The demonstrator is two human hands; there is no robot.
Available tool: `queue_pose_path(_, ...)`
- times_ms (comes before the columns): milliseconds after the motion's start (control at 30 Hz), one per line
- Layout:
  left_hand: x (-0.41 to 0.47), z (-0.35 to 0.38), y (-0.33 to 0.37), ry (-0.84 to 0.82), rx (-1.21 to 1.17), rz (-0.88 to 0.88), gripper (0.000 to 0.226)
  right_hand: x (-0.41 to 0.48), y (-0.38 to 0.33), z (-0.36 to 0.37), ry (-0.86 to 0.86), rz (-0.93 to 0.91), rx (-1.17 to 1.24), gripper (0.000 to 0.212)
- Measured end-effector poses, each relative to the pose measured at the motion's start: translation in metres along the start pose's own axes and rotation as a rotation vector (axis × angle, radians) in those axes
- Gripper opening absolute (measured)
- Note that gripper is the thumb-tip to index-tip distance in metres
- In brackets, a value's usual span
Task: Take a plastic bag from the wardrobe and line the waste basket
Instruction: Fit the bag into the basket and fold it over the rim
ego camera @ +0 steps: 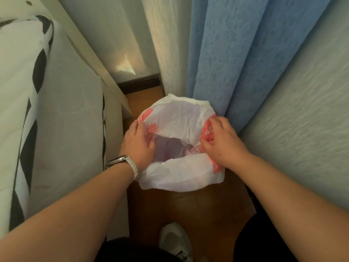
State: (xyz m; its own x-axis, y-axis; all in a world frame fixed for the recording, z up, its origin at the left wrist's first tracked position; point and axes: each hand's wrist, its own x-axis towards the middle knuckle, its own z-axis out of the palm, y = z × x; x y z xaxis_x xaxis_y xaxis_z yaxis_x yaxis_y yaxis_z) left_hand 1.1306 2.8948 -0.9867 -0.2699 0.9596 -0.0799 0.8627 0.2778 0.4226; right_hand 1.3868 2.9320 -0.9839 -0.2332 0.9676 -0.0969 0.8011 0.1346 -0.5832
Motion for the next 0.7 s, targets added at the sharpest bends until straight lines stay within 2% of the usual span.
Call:
queue_pose_path(100,0.003,0.004,-0.005,-0.03,-0.024,-0.015,0.071,0.002,0.004,0.008,-0.072,0.042,0.008,0.082)
queue_pose_path(333,0.002,0.006,-0.016,-0.076,-0.159,-0.014,0.077,0.009,0.012,0.014,-0.142,0.119,0.13,0.099)
queue_pose_path(400,0.001,0.005,-0.013,-0.095,-0.125,-0.032,0.078,0.008,0.014,0.013,-0.15,0.13,0.15,0.098)
queue_pose_path(500,-0.002,0.0,-0.001,-0.056,0.08,-0.022,0.078,0.005,0.011,0.01,-0.151,0.15,0.191,0.092)
queue_pose_path(600,-0.007,-0.011,0.015,0.043,0.197,0.216,0.065,0.002,0.009,0.003,-0.085,0.127,0.152,0.08)
queue_pose_path(633,-0.008,-0.014,0.021,0.014,0.201,0.305,0.058,0.0,0.007,0.0,-0.051,0.096,0.111,0.074)
queue_pose_path(700,-0.014,-0.018,0.03,-0.174,0.179,0.425,0.049,-0.006,0.002,-0.007,0.01,-0.003,0.026,0.059)
